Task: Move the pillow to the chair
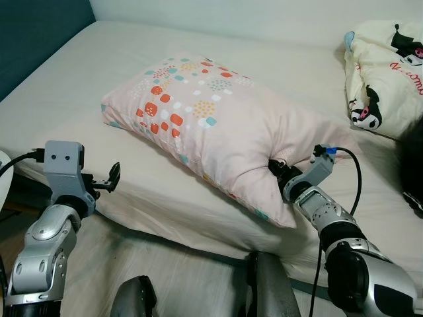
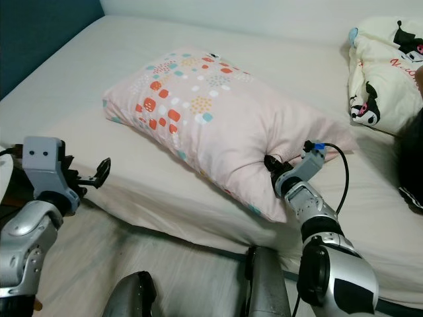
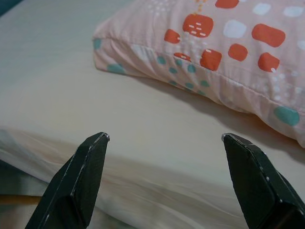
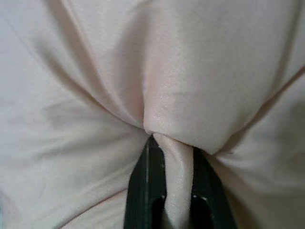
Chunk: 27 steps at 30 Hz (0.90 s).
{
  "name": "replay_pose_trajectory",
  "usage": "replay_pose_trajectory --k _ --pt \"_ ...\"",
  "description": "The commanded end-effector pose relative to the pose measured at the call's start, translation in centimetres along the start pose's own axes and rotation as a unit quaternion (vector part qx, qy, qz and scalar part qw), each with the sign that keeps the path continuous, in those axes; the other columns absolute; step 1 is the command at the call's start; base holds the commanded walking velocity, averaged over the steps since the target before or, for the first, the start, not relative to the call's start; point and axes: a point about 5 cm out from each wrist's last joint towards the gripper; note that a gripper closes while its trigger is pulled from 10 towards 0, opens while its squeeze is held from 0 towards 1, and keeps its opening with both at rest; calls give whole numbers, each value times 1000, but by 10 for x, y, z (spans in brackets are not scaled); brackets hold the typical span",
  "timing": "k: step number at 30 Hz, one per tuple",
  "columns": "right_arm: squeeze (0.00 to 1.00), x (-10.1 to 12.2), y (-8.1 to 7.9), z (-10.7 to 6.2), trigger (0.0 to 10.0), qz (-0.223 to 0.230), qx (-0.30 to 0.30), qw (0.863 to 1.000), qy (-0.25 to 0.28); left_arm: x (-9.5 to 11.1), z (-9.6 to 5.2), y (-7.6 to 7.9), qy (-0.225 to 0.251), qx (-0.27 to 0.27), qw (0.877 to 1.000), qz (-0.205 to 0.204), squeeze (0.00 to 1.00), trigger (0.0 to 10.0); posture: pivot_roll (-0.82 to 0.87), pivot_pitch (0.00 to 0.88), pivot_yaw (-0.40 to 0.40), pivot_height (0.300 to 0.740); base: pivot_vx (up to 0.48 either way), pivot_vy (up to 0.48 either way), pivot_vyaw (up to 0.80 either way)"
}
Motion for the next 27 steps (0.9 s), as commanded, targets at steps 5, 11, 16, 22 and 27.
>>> replay_pose_trajectory --k 5,11,16,22,27 --pt "0 -6 10 -8 0 -60 -2 998 -20 -7 3 19 -8 -16 999 -26 0 10000 22 187 15 465 0 0 0" --pt "0 6 -5 -15 0 -129 34 991 5 -3 7 34 1 -31 998 -47 0 10000 -13 149 9 465 0 0 0" --pt "0 31 -41 -23 0 -128 115 984 55 1 13 44 12 -37 997 -62 0 10000 -32 112 1 470 0 0 0" --pt "0 47 -68 -29 0 -125 177 973 82 3 21 50 16 -31 997 -71 0 10000 -46 55 -20 484 0 0 0" --pt "0 59 -82 -34 0 -114 196 968 109 1 25 48 10 -11 997 -73 0 10000 -50 17 -28 498 -263 0 0"
Point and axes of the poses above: a point about 5 cm out from each wrist's last joint towards the gripper, its own z axis pointing out of the wrist towards the gripper, its own x axis along the axis of the wrist's last joint, y = z × x, and after that the axes turned 11 degrees about z, right-handed
